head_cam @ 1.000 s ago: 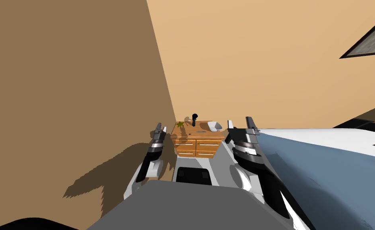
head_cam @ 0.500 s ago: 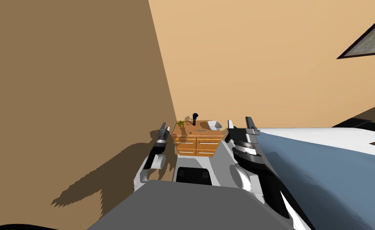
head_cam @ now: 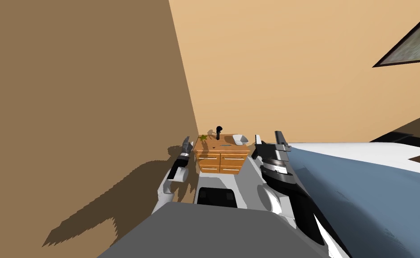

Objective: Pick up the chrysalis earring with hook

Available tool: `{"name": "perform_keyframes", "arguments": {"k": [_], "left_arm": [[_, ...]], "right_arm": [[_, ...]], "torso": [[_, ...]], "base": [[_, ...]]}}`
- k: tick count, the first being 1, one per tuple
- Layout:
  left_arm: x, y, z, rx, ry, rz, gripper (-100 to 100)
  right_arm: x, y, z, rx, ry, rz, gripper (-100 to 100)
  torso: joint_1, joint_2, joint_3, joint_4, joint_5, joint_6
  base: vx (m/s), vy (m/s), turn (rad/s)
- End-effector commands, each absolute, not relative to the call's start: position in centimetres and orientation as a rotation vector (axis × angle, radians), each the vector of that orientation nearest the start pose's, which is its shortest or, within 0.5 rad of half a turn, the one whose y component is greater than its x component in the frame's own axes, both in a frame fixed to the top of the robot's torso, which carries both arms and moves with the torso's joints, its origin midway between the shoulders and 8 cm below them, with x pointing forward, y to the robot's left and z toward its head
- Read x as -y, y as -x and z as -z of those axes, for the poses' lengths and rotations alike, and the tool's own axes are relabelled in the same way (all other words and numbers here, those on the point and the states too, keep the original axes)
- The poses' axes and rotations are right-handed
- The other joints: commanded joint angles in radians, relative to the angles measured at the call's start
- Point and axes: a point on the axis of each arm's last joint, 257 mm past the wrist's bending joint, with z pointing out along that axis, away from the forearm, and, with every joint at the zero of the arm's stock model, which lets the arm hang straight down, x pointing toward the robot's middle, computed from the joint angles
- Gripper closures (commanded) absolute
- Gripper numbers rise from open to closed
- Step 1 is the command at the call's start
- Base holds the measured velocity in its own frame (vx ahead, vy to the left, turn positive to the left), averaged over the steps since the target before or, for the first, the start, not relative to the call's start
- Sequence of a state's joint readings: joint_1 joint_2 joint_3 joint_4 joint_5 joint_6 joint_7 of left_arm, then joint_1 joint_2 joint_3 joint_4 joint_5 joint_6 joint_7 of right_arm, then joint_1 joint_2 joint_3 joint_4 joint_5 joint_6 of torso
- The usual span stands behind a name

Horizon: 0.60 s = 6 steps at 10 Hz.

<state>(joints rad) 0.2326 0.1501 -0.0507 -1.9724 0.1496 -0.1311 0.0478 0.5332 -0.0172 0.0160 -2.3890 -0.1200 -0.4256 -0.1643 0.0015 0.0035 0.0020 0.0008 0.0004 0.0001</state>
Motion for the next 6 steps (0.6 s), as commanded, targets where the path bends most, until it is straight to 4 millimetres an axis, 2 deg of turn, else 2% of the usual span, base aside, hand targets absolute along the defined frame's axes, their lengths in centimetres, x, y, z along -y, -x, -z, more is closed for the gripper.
{"name": "perform_keyframes", "arguments": {"k": [1, 2, 4, 5, 6], "left_arm": [[-24.5, -48.8, 11.8, -1.019, 1.061, 1.419, -100], [-24.2, -49.1, 11.5, -1.02, 1.057, 1.424, -100], [-23.2, -51.5, 13.1, -1.071, 1.129, 1.448, -100], [-23.1, -52.0, 13.3, -1.076, 1.131, 1.447, -100], [-22.6, -53.1, 14.6, -1.107, 1.177, 1.452, -100]], "right_arm": [[28.5, -33.1, -4.8, -0.503, -0.776, -1.543, 0], [28.5, -33.1, -4.8, -0.503, -0.776, -1.543, 0], [28.5, -33.1, -4.8, -0.503, -0.776, -1.543, 0], [28.5, -33.1, -4.8, -0.503, -0.776, -1.543, 0], [28.5, -33.1, -4.8, -0.503, -0.776, -1.543, 0]], "torso": [[0.0, 0.0, 0.0, 0.0, 0.0, 0.0], [0.0, 0.001, 0.001, 0.0, 0.0, 0.0], [0.0, 0.0, 0.0, 0.0, 0.0, 0.0], [0.0, 0.001, 0.001, 0.0, 0.0, 0.0], [0.0, 0.0, 0.0, 0.0, 0.0, 0.0]], "base": [[-0.079, 0.016, 0.008], [-0.062, 0.015, 0.004], [-0.073, 0.026, 0.005], [-0.053, 0.017, 0.001], [-0.044, 0.021, 0.0]]}}
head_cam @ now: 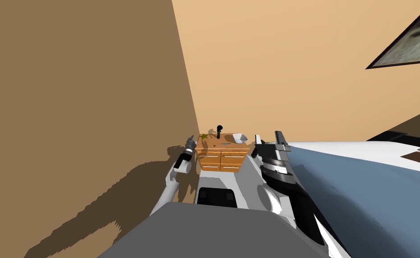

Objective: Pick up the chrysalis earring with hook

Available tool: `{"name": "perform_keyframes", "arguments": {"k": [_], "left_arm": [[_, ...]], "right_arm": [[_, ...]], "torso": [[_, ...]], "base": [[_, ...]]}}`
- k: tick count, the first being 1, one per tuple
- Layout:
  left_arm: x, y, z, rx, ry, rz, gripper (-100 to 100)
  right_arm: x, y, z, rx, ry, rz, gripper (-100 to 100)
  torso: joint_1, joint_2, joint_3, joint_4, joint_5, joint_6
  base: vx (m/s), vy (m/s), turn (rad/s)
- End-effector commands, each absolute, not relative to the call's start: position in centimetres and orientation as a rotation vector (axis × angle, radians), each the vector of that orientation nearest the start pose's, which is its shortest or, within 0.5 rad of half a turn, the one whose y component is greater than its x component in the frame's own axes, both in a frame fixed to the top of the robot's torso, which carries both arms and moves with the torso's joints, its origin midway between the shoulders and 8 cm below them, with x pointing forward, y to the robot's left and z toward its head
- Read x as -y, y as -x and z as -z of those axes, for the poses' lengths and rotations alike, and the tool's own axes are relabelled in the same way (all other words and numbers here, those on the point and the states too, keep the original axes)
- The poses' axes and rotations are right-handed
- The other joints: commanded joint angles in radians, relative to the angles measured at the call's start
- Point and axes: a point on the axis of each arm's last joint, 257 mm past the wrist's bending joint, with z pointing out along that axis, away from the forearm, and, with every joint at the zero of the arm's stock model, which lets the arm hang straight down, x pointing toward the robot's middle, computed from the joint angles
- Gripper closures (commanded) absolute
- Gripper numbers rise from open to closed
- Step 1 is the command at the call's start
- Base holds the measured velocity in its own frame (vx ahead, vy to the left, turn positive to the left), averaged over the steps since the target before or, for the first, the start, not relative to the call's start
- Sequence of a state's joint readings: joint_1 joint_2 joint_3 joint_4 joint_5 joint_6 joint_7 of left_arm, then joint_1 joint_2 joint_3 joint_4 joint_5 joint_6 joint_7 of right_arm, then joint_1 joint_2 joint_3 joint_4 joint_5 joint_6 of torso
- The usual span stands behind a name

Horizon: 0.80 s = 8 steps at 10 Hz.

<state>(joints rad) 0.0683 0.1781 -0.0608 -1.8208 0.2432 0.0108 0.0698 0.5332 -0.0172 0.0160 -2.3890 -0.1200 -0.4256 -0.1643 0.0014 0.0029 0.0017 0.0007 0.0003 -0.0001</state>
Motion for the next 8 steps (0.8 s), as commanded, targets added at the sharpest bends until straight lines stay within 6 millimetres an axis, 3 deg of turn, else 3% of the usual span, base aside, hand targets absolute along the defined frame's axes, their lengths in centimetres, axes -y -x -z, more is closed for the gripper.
{"name": "perform_keyframes", "arguments": {"k": [1, 2, 3, 8], "left_arm": [[-22.4, -53.4, 14.2, -1.107, 1.171, 1.457, -100], [-21.9, -54.5, 15.5, -1.142, 1.218, 1.46, -100], [-21.7, -54.7, 15.2, -1.14, 1.212, 1.465, -100], [-19.5, -58.1, 18.3, -1.247, 1.346, 1.477, -100]], "right_arm": [[28.5, -33.1, -4.8, -0.503, -0.776, -1.543, 0], [28.5, -33.1, -4.8, -0.503, -0.776, -1.543, 0], [28.5, -33.1, -4.8, -0.503, -0.776, -1.543, 0], [28.5, -33.1, -4.8, -0.503, -0.776, -1.543, 0]], "torso": [[0.0, 0.0, 0.0, 0.0, 0.0, 0.0], [0.0, 0.0, 0.0, 0.0, 0.0, 0.0], [-0.001, 0.0, 0.0, 0.0, 0.0, 0.0], [-0.001, -0.002, -0.001, 0.0, 0.0, 0.0]], "base": [[-0.046, 0.018, 0.0], [-0.05, 0.013, -0.006], [-0.041, 0.009, -0.007], [-0.028, 0.013, -0.014]]}}
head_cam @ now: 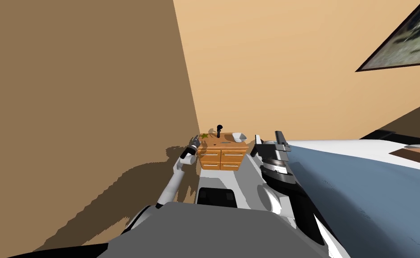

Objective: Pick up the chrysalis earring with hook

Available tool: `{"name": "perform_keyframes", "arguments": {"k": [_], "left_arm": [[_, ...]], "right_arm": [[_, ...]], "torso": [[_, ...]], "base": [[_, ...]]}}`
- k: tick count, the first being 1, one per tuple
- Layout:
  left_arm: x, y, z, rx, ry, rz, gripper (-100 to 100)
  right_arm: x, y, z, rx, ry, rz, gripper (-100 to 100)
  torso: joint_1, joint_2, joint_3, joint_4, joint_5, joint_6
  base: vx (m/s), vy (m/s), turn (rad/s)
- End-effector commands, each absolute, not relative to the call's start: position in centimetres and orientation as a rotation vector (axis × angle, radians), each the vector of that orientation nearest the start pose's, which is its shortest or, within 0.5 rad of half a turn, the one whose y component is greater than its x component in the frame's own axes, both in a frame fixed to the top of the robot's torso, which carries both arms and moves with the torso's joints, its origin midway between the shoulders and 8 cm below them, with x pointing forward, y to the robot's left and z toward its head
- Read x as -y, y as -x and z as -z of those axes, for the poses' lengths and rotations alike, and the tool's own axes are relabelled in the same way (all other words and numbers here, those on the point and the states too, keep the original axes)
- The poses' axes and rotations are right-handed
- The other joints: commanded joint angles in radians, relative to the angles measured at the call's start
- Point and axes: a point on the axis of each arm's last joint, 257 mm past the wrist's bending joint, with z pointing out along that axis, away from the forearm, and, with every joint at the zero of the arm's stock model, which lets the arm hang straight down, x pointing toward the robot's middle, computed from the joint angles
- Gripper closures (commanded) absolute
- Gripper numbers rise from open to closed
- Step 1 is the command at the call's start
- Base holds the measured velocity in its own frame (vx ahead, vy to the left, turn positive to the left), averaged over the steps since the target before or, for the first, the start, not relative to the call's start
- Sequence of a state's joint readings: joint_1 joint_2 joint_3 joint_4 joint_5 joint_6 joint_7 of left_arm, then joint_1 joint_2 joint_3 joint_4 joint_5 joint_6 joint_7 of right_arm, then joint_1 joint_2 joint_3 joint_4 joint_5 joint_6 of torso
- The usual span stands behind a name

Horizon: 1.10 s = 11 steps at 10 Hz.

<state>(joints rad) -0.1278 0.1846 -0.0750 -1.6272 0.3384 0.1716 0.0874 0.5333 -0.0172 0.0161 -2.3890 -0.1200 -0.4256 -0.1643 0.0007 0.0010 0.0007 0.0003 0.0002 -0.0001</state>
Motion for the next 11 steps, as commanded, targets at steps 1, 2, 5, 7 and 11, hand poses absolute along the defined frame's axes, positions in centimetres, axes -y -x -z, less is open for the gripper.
{"name": "perform_keyframes", "arguments": {"k": [1, 2, 5, 7, 11], "left_arm": [[-19.5, -58.2, 18.5, -1.253, 1.351, 1.473, -100], [-18.7, -59.2, 19.5, -1.289, 1.395, 1.474, -100], [-17.9, -60.0, 21.2, -1.34, 1.457, 1.46, -100], [-17.2, -60.6, 22.6, -1.385, 1.514, 1.447, -100], [-15.8, -61.4, 25.5, -1.479, 1.629, 1.411, -100]], "right_arm": [[28.5, -33.1, -4.8, -0.503, -0.776, -1.543, 0], [28.6, -33.1, -4.8, -0.503, -0.776, -1.543, 0], [28.5, -33.1, -4.8, -0.503, -0.776, -1.543, 0], [28.5, -33.1, -4.8, -0.503, -0.776, -1.543, 0], [28.6, -33.1, -4.8, -0.503, -0.776, -1.543, 0]], "torso": [[0.0, 0.0, 0.0, 0.0, 0.0, 0.0], [0.0, 0.0, 0.0, 0.0, 0.0, 0.0], [-0.001, -0.001, -0.001, 0.0, 0.0, 0.0], [-0.001, -0.002, -0.001, -0.001, 0.0, 0.0], [-0.001, -0.004, -0.002, -0.001, 0.0, 0.0]], "base": [[-0.016, 0.011, -0.018], [-0.01, 0.008, -0.033], [-0.001, 0.006, -0.031], [0.014, 0.007, -0.041], [0.029, 0.005, -0.05]]}}
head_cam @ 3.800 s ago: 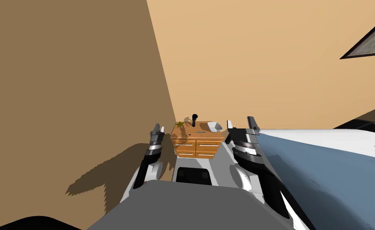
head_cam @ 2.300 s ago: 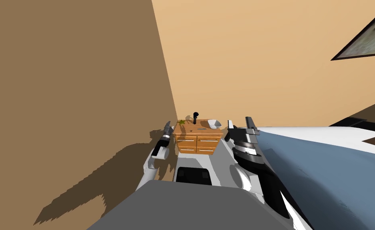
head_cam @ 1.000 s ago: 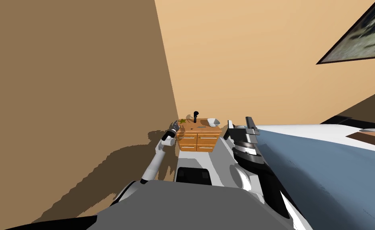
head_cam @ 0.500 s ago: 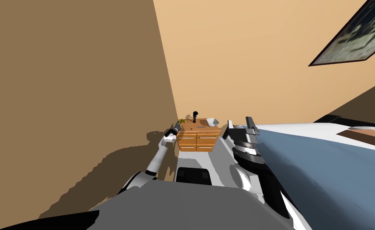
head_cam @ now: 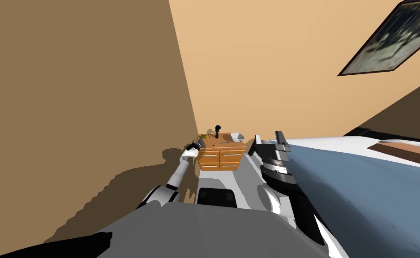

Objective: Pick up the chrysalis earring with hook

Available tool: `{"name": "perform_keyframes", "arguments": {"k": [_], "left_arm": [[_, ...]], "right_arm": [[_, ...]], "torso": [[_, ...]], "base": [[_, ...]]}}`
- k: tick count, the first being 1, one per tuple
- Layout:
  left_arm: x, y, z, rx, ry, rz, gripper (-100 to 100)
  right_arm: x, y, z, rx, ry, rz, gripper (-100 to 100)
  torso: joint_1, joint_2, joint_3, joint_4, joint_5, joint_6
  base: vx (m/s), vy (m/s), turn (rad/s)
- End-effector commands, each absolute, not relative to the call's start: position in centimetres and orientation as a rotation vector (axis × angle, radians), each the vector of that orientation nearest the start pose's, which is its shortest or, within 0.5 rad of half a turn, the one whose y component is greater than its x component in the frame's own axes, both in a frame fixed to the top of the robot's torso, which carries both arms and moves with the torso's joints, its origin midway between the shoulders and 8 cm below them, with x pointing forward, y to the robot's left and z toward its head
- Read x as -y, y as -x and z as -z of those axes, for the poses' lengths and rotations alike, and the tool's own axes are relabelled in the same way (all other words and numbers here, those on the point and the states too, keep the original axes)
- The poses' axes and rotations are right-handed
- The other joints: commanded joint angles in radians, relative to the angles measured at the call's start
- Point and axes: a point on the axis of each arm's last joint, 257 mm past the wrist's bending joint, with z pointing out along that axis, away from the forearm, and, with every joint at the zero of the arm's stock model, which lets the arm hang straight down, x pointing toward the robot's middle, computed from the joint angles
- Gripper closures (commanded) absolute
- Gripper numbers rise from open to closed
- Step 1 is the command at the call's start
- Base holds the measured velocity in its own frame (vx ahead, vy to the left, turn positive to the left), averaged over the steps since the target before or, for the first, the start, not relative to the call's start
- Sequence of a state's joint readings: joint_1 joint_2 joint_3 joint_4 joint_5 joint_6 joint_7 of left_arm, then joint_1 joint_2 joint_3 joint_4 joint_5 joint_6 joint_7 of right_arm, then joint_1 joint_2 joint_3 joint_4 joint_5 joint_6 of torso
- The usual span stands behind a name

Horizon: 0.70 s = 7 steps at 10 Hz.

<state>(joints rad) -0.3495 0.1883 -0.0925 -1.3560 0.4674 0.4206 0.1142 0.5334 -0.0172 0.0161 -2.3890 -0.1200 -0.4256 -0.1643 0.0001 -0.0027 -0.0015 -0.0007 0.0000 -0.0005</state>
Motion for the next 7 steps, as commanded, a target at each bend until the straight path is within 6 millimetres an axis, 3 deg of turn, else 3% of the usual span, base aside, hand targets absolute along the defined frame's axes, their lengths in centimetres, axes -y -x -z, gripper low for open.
{"name": "perform_keyframes", "arguments": {"k": [1, 7], "left_arm": [[-15.0, -61.7, 26.0, -1.516, 1.669, 1.406, -100], [-14.1, -61.0, 32.0, -1.656, 1.886, 1.28, -100]], "right_arm": [[28.6, -33.1, -4.8, -0.503, -0.776, -1.543, 0], [28.6, -33.1, -4.8, -0.503, -0.776, -1.543, 0]], "torso": [[0.0, 0.0, 0.0, 0.0, 0.0, 0.0], [-0.001, -0.001, -0.001, 0.0, 0.0, 0.0]], "base": [[0.047, -0.003, -0.075], [0.055, 0.004, -0.073]]}}
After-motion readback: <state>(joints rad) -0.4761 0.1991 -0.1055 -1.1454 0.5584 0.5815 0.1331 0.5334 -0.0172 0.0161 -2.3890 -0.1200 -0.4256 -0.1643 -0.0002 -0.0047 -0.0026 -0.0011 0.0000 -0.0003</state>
